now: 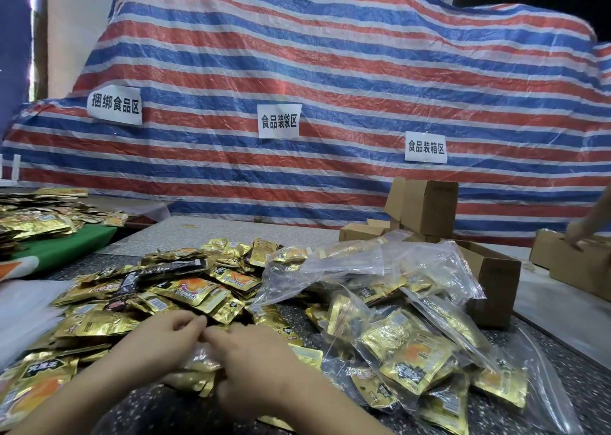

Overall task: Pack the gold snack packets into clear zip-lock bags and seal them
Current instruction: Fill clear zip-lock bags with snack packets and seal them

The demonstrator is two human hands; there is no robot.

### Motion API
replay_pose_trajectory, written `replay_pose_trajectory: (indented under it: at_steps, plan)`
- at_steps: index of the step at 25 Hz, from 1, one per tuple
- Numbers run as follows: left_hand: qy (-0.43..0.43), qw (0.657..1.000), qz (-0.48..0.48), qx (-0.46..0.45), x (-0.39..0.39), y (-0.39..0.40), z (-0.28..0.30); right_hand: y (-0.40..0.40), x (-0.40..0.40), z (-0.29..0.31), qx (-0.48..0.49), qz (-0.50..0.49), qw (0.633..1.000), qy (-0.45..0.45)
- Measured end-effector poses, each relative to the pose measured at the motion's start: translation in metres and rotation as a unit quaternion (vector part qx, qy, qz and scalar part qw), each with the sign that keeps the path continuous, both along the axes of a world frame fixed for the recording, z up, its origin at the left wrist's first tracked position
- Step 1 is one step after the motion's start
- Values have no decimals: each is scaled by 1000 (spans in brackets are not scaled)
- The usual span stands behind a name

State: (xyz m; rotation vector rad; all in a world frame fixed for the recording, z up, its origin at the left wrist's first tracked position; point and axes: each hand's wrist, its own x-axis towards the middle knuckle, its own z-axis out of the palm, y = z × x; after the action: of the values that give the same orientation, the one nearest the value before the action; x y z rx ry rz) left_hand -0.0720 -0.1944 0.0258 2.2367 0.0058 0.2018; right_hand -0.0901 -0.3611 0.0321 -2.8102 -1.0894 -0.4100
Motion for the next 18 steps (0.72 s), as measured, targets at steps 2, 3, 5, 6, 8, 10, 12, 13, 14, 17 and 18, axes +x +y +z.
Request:
replay_pose_trajectory:
  at_steps: [2, 3, 5, 6, 8, 10, 12, 13, 14, 17, 18]
  plan:
    - [-36, 999, -4, -30, 3, -7, 8, -6, 4, 10, 16, -18, 1000, 3]
    - [-50, 996, -10, -72, 4, -11, 12, -10, 6, 14, 23, -29, 999, 6]
    - [-79, 991, -6, -108, 6, -20, 18, -18, 13, 21, 30, -54, 998, 2]
    - [-105, 990, 5, -93, 8, -24, 21, -24, 18, 24, 35, -68, 997, -5]
    - [-162, 981, 19, -107, 17, -33, 23, -34, 32, 32, 60, -99, 993, -23]
    - [-214, 966, 27, -146, 26, -42, 28, -46, 48, 43, 94, -127, 987, -43]
    - [-239, 960, 31, -144, 38, -50, 29, -62, 66, 60, 116, -159, 978, -67]
    - [-240, 961, 30, -135, 46, -52, 28, -72, 76, 70, 124, -180, 973, -77]
    - [-236, 962, 29, -130, 53, -54, 27, -84, 86, 81, 129, -204, 967, -86]
    - [-223, 969, 28, -98, 71, -58, 18, -125, 114, 108, 121, -272, 949, -102]
    - [-220, 972, 34, -76, 75, -58, 13, -138, 124, 115, 120, -289, 945, -100]
